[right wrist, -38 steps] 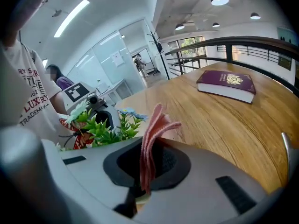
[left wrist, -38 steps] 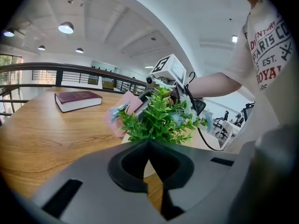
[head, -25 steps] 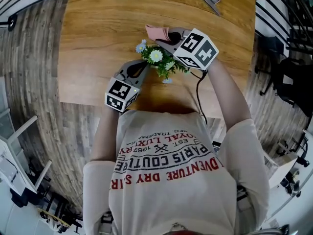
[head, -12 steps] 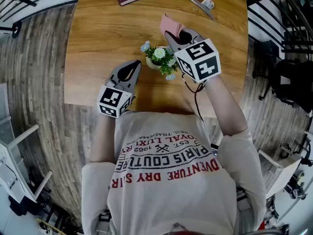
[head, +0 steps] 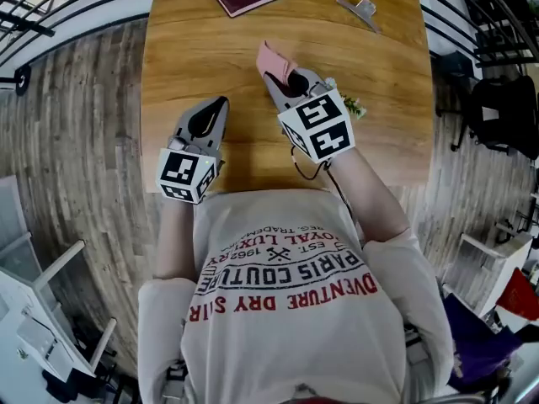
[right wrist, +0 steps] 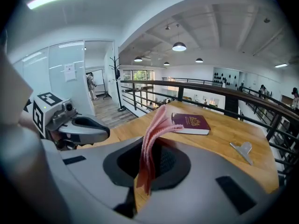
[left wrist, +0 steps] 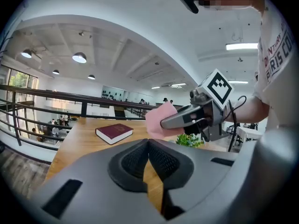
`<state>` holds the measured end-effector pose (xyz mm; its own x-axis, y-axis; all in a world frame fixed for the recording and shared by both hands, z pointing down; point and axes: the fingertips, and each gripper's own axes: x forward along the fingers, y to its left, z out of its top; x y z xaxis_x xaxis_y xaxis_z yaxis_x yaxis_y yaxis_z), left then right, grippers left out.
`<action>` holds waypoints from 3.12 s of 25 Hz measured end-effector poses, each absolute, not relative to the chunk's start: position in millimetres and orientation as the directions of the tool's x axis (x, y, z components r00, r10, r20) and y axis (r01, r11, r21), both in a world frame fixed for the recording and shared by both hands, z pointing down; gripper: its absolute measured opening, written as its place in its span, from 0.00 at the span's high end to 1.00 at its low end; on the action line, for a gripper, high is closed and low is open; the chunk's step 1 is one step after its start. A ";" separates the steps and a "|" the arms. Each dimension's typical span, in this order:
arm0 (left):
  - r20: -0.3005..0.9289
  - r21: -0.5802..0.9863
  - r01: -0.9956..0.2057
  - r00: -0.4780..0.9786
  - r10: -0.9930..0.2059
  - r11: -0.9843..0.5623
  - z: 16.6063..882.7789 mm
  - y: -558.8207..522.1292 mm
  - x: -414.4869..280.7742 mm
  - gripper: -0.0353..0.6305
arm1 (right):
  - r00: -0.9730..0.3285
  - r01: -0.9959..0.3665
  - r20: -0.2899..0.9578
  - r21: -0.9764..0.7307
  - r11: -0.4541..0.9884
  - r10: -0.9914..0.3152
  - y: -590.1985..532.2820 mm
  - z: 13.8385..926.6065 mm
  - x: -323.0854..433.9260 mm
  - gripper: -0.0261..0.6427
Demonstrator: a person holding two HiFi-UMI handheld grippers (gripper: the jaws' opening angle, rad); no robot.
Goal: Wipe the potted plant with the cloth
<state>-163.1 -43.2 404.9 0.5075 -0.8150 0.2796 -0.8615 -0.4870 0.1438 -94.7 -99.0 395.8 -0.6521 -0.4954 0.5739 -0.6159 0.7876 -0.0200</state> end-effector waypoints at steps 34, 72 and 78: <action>0.401 0.201 -0.695 0.701 -0.589 -0.690 472.1 -11.6 -180.9 0.92 | -0.195 -0.981 0.770 -0.149 0.125 -0.607 -42.2 573.6 -0.3 0.91; 0.439 0.041 -0.471 0.801 -0.408 -0.881 540.1 -66.5 18.2 0.21 | -0.155 -0.968 0.845 -0.026 0.250 -0.512 -49.6 590.7 185.1 0.91; 0.451 0.049 -0.417 0.820 -0.352 -0.908 546.5 -73.3 36.0 0.21 | -0.179 -0.964 0.848 -0.050 0.262 -0.499 -67.9 593.9 192.6 0.91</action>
